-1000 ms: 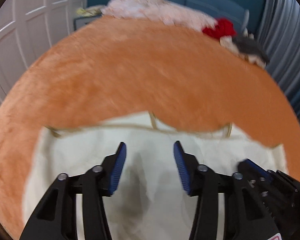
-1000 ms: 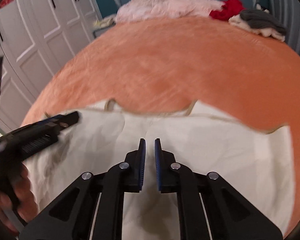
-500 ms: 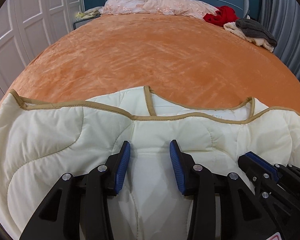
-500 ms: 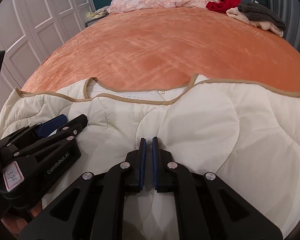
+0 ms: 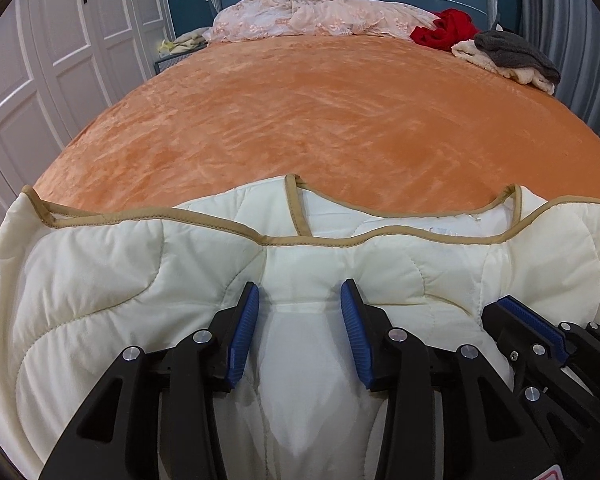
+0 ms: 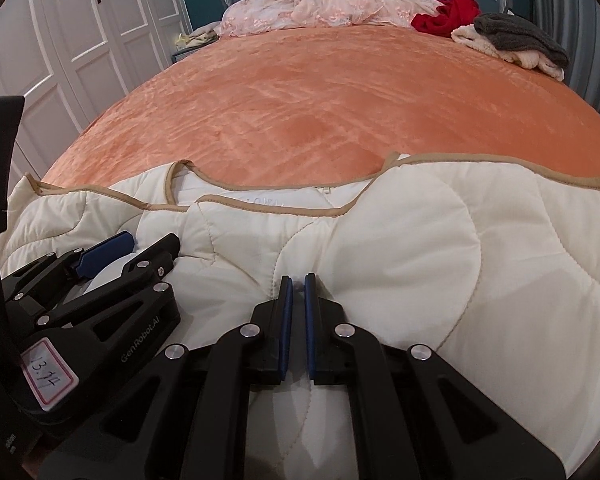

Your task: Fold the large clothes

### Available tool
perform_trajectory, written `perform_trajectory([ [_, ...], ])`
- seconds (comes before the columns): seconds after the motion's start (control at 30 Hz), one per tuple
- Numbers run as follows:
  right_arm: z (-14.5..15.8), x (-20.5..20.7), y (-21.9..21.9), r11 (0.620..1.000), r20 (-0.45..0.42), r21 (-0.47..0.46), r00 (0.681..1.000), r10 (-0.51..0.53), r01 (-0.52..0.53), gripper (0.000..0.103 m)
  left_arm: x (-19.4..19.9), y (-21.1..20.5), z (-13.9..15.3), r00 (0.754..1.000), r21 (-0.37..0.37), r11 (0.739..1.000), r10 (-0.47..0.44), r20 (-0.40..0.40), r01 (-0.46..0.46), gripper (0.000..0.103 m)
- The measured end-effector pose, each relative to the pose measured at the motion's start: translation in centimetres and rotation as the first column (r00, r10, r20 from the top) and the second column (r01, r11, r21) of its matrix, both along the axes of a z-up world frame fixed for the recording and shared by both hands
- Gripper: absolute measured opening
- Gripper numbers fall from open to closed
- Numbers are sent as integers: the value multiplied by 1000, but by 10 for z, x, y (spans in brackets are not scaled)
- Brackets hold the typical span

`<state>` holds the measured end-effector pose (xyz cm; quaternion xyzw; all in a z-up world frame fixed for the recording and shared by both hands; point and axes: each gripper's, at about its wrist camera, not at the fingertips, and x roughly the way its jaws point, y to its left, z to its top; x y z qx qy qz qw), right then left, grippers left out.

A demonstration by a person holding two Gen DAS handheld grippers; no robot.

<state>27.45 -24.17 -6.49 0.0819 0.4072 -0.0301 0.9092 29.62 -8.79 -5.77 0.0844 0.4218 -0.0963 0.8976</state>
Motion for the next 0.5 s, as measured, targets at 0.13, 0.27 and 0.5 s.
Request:
perform_trajectory([
  [0.13, -1, 0, 0, 1000, 9, -2, 1000, -1, 1, 3, 0, -1, -2, 1000, 10, 1000, 2, 10, -2, 41],
  [0.27, -3, 0, -1, 1000, 18, 0, 1000, -4, 4, 3, 0, -3, -3, 1000, 19, 1000, 6, 19, -7, 41],
  [0.5, -2, 3, -2, 1000, 6, 8, 1000, -5, 5, 3, 2, -4, -3, 1000, 31, 999, 7, 5, -7, 41],
])
